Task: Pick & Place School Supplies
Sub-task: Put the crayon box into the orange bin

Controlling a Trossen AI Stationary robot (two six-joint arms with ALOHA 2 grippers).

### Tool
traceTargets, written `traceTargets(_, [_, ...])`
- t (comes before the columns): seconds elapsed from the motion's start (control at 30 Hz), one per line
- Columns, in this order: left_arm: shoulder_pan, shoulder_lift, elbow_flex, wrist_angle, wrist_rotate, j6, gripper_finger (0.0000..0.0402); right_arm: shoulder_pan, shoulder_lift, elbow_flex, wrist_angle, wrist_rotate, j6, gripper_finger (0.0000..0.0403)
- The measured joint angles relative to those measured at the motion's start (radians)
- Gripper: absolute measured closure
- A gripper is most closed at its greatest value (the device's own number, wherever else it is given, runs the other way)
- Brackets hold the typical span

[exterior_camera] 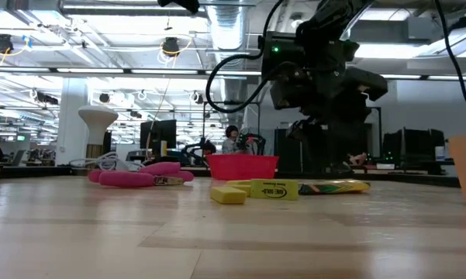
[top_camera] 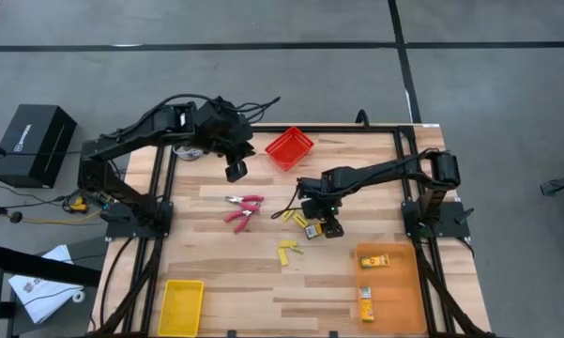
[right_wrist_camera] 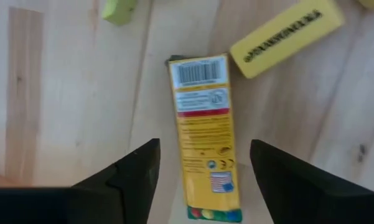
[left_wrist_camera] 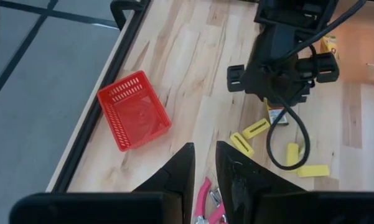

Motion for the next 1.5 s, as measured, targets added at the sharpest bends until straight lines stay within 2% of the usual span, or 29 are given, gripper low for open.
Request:
traceTargets(0.13, [0.000,0.001,0.000,0.000,0.000,0.000,0.0343,0.000,0.000,0.000,0.003,0.001,0.002,0.0154])
traceTargets(0.43, [0.000,0.000,0.000,-0.001,0.000,0.000,0.0343,0.018,0.116,0.013,0.015,0.000,-0.006,0.0152])
traceTargets(0.63, [0.005,0.000,0.000,-0.003,0.000,0.000,0.0343,0.023,0.134,0.016,0.020,0.004,-0.025,0.0156])
traceTargets(0.8, [0.005,0.000,0.000,-0.003,0.000,0.000,0.0343,0.003,0.137,0.013,0.053,0.002,-0.018,0.0206])
traceTargets(0.93, [0.005,0.000,0.000,-0.003,0.000,0.000,0.0343,-0.012,0.139,0.011,0.077,-0.003,-0.021,0.0280])
traceTargets(1.07, [0.005,0.000,0.000,-0.003,0.000,0.000,0.0343,-0.022,0.143,0.013,0.117,-0.020,-0.022,0.0372])
traceTargets(1.1, [0.005,0.000,0.000,-0.004,0.000,0.000,0.0343,-0.023,0.143,0.013,0.124,-0.019,-0.021,0.0382])
traceTargets(1.5, [0.005,0.000,0.000,-0.004,0.000,0.000,0.0343,-0.026,0.118,0.010,0.078,-0.062,0.066,0.0380])
